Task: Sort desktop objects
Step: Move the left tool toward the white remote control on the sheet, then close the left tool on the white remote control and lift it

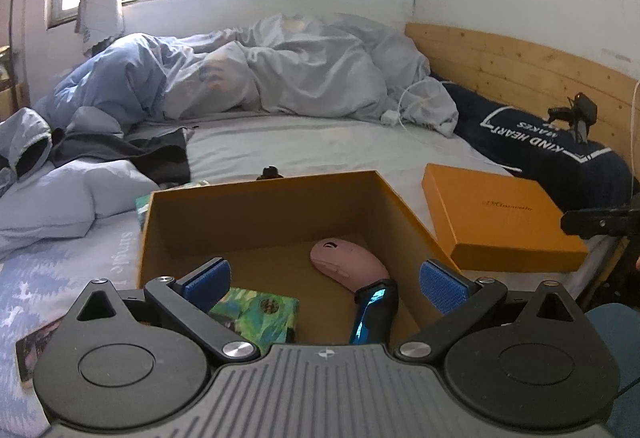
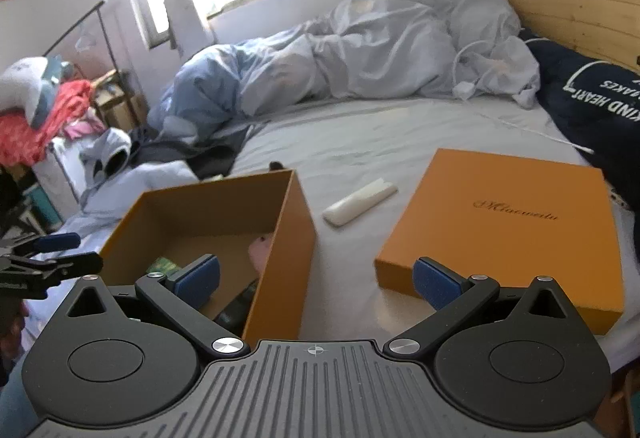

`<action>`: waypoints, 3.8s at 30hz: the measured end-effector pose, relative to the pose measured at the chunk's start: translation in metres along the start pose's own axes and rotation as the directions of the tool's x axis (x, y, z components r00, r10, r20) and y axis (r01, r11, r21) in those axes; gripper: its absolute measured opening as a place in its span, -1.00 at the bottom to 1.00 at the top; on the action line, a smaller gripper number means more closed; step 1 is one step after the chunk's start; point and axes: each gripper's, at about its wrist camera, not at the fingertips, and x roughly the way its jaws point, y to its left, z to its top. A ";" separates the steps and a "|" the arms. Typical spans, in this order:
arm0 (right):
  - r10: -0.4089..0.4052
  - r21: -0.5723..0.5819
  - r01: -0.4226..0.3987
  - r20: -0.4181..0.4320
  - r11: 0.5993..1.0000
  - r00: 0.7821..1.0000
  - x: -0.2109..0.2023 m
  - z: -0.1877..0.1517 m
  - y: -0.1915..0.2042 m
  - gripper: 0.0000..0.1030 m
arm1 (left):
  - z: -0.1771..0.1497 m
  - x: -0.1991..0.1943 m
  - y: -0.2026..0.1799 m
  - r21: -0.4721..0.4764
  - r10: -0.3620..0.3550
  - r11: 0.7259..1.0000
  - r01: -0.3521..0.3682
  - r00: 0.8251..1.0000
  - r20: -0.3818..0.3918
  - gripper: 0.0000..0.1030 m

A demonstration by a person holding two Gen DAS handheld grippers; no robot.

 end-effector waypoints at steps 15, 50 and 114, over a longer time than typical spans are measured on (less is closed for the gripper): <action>-0.074 0.101 0.073 0.009 0.992 0.997 0.008 0.002 -0.053 1.00 | 0.073 0.097 -0.057 0.126 -0.093 0.987 0.103 0.992 -0.084 1.00; -0.125 0.386 0.127 -0.031 0.914 0.992 0.014 -0.012 -0.145 1.00 | 0.097 0.387 -0.136 0.390 0.134 0.897 0.208 0.713 -0.689 0.82; -0.134 0.326 0.140 -0.039 0.935 0.990 0.010 -0.011 -0.132 1.00 | 0.099 0.269 -0.083 0.041 -0.193 0.973 0.228 0.896 -0.400 -0.13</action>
